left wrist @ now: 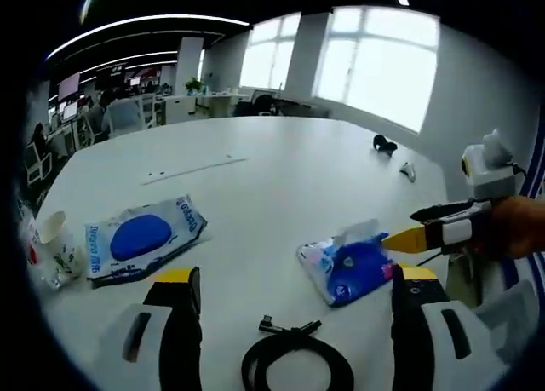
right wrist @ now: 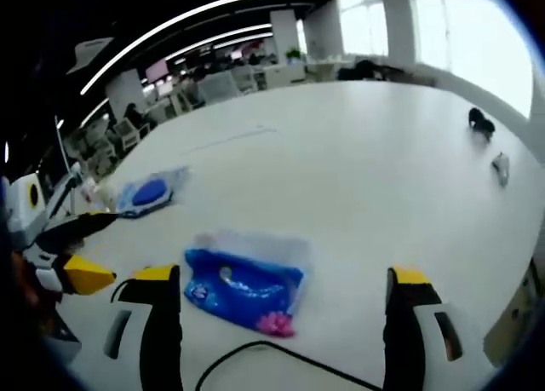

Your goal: Arrange the tabletop items into an orderly group along one side of the table until the central work area is clear of visible clutter.

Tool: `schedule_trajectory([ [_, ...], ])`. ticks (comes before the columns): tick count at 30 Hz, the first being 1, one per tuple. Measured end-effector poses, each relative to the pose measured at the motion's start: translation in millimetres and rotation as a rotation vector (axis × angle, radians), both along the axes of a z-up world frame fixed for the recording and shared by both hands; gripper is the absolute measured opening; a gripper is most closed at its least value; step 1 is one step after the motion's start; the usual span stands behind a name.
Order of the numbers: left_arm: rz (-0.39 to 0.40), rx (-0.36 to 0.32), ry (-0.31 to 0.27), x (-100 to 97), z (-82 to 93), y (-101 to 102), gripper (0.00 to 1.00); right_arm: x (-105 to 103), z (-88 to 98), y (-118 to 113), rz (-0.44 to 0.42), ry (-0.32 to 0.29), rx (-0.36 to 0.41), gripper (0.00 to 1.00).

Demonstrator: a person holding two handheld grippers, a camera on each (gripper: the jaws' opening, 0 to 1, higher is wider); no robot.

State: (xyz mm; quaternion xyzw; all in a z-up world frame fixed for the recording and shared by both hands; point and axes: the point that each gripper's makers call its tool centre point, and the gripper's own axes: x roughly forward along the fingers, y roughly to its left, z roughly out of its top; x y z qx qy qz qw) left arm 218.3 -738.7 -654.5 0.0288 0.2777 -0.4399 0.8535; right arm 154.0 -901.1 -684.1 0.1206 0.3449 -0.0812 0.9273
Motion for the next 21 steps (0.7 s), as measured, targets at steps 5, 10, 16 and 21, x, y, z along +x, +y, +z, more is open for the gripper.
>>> schedule_trajectory([
  [5,-0.022,0.02,0.015,-1.5,-12.5,-12,0.97,-5,-7.3,-4,-0.013,0.012,0.019,0.97],
  [10,-0.034,0.038,0.035,-1.6,-24.1,-23,0.97,-9,-11.9,-7,-0.018,0.014,0.033,0.94],
  [16,-0.086,0.065,0.042,-9.8,-35.2,-45,0.98,-10,-20.2,-9,-0.029,0.02,0.052,0.92],
  [21,-0.123,0.1,0.045,-15.8,-44.4,-59,0.99,-9,-27.3,-10,-0.028,0.03,0.062,0.9],
])
